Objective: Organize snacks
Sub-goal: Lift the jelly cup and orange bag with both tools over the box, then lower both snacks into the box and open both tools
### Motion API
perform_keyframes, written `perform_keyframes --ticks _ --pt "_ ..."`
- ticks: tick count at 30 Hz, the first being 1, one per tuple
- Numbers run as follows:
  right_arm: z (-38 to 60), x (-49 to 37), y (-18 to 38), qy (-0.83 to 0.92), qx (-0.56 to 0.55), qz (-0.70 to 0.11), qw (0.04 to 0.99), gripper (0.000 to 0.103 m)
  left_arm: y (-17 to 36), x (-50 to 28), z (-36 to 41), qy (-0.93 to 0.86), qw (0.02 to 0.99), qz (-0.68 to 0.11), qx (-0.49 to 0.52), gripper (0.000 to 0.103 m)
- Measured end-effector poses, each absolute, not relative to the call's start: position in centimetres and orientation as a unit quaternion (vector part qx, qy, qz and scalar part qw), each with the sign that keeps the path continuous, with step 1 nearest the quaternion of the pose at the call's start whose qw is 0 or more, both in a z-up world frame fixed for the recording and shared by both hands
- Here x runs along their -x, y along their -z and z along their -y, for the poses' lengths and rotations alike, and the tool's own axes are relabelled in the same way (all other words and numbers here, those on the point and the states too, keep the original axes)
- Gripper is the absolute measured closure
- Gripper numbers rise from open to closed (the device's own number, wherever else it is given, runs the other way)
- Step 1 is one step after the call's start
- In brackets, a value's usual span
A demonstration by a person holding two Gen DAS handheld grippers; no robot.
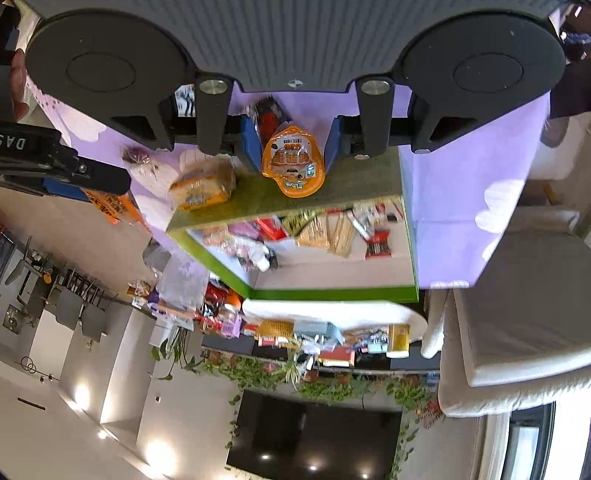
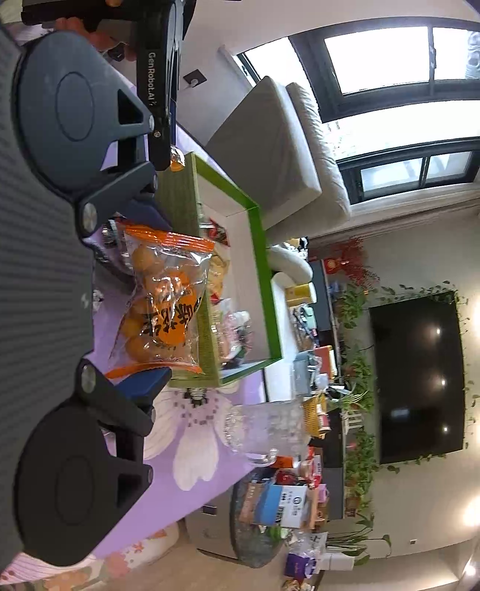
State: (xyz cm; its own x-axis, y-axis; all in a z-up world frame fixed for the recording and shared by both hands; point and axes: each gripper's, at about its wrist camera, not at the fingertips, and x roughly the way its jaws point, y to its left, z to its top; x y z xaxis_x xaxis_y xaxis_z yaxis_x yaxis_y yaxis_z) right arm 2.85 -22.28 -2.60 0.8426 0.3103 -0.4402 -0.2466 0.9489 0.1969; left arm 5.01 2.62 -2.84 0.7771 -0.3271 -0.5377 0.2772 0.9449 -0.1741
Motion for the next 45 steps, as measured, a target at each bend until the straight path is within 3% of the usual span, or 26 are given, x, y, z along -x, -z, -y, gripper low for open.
perform_keyframes --ticks 17,45 --pt "21.9 -9.0 1.3 -0.154 -0.068 -0.217 0.962 0.056 1.2 -11.8 -2.5 0.127 0.953 -0.272 0.025 0.068" --pt "17.9 -22.6 3.8 -0.158 -0.007 -0.279 0.947 0.055 5.8 -25.7 -2.7 0.06 0.938 -0.34 -0.026 0.068"
